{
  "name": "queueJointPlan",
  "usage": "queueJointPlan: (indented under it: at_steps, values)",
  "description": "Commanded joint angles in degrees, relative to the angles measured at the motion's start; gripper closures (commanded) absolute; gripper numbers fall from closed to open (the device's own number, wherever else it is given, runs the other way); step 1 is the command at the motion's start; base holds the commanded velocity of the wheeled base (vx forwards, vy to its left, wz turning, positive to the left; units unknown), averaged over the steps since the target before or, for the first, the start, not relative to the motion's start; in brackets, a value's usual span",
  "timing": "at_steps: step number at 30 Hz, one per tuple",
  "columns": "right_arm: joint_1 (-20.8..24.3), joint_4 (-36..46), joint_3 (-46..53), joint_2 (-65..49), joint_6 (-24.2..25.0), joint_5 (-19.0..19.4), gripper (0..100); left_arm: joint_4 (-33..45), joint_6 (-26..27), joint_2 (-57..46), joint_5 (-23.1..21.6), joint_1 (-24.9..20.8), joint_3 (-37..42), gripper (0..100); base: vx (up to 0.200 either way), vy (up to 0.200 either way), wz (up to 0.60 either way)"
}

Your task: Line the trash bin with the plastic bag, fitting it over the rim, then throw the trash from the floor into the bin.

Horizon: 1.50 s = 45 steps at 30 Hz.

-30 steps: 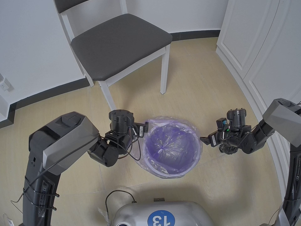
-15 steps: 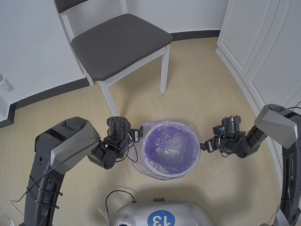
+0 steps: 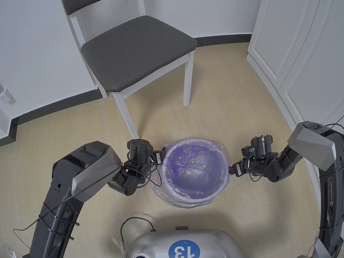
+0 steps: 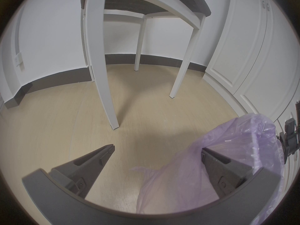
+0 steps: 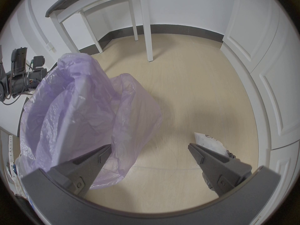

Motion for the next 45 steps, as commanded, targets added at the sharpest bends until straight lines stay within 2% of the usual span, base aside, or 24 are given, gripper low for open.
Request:
queueJointPlan:
  at_steps: [1, 5, 14, 27, 28, 32, 37, 45]
  values:
    - [0.0, 0.0, -0.3, 0.8, 0.0, 0.0, 0, 0.0, -0.2, 0.2, 0.0, 0.2, -0.1, 0, 0.0, 0.0, 0.0]
    - [0.0, -0.1, -0.3, 1.4, 0.0, 0.0, 0, -0.6, -1.4, -1.4, 0.0, 0.1, 1.3, 0, 0.0, 0.0, 0.0]
    - [-0.1, 0.4, -2.8, 4.6, -0.1, -0.2, 0, -2.7, -4.6, -10.1, -0.2, 0.1, 10.4, 0, 0.0, 0.0, 0.0]
    - [-0.3, 0.7, -3.3, 5.3, -0.1, -0.7, 0, -6.8, -6.5, -16.2, -4.7, 1.6, 20.7, 0, 0.0, 0.0, 0.0]
    - [-0.3, 0.7, -2.8, 5.2, -0.1, -0.7, 0, -6.9, -6.5, -15.9, -6.8, 1.7, 22.6, 0, 0.0, 0.0, 0.0]
    - [-0.1, 0.7, -2.1, 5.3, -0.1, -0.9, 0, -6.0, -6.5, -13.9, -8.8, 2.8, 22.5, 0, 0.0, 0.0, 0.0]
    - [-0.1, 0.8, -2.3, 5.3, -0.1, -1.0, 0, -4.6, -6.4, -10.3, -13.6, 4.2, 21.5, 0, 0.0, 0.0, 0.0]
    - [-0.1, 0.8, -2.2, 4.8, -0.1, -1.3, 0, -4.2, -5.8, -2.3, -14.1, 5.4, 16.2, 0, 0.0, 0.0, 0.0]
